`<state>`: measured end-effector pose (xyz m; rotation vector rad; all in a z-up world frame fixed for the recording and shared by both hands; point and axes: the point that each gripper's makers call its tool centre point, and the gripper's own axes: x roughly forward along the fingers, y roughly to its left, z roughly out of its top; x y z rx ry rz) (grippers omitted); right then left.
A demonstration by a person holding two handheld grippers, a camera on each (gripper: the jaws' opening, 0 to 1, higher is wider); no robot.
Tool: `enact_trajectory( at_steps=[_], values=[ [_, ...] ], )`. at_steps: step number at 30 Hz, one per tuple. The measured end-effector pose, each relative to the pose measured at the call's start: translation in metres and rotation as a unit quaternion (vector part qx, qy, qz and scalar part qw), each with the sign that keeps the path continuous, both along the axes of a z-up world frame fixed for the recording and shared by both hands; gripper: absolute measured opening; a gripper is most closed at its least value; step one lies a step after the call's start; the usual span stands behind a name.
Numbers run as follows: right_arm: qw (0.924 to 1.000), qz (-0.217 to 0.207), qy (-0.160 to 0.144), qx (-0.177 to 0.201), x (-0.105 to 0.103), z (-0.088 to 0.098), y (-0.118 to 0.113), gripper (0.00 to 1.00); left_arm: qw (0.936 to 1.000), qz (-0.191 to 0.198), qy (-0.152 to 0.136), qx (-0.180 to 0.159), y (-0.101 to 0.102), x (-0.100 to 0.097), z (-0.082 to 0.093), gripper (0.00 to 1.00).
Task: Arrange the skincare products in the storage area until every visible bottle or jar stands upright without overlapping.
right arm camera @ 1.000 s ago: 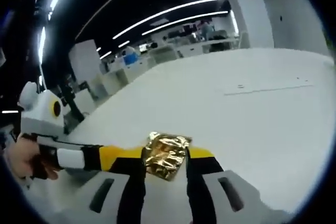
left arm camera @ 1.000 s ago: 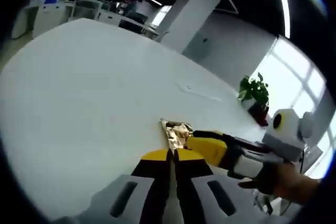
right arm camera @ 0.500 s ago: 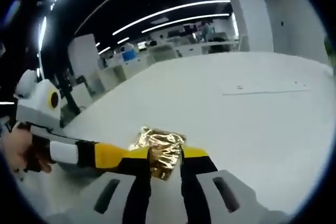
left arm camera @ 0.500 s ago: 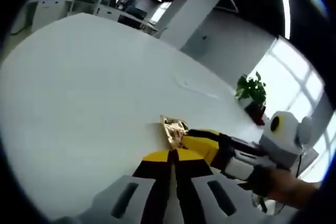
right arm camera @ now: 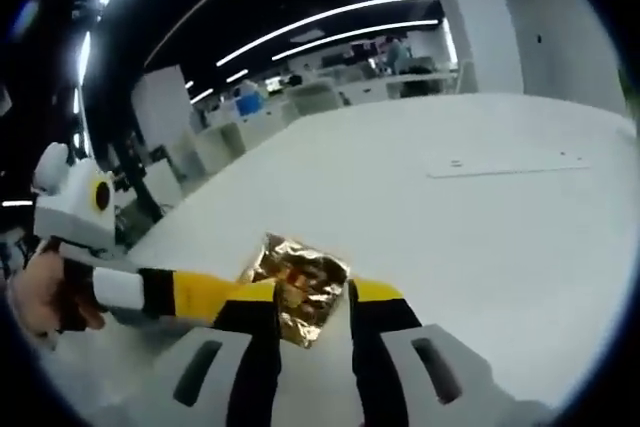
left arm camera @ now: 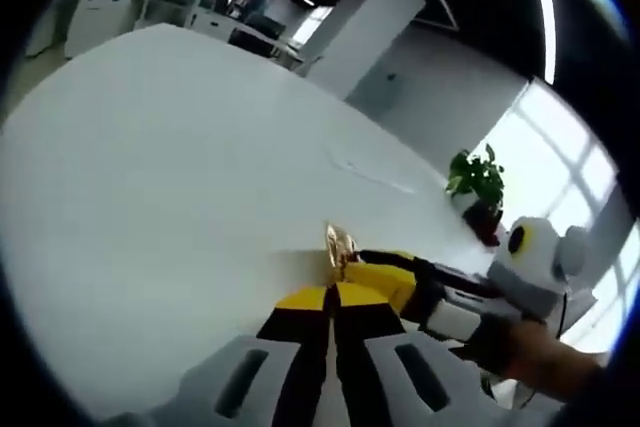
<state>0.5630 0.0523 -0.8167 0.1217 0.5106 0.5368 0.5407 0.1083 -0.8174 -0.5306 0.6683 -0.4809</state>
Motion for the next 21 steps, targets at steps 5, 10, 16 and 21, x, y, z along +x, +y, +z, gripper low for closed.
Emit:
enact_trajectory(
  at_steps=[5,10,16,21],
  values=[
    [0.9997,0.002,0.013,0.019,-0.011,0.003,0.0,0.27,0.9997,0.012,-0.004,-0.019,0.005,-0.011,0.005,0.0],
    [0.9976,0.025,0.04,0.05,-0.031,0.002,0.011,0.29,0.9989,0.032,-0.009,-0.034,0.014,-0.026,0.009,0.0],
    [0.9951,0.053,0.05,0.067,-0.046,0.007,0.026,0.27,0.997,0.047,-0.017,-0.059,0.023,-0.039,0.02,0.0],
    [0.9905,0.06,0.059,0.109,-0.052,0.019,0.032,0.22,0.9945,0.058,-0.026,-0.083,0.026,-0.051,0.033,0.0]
  ],
)
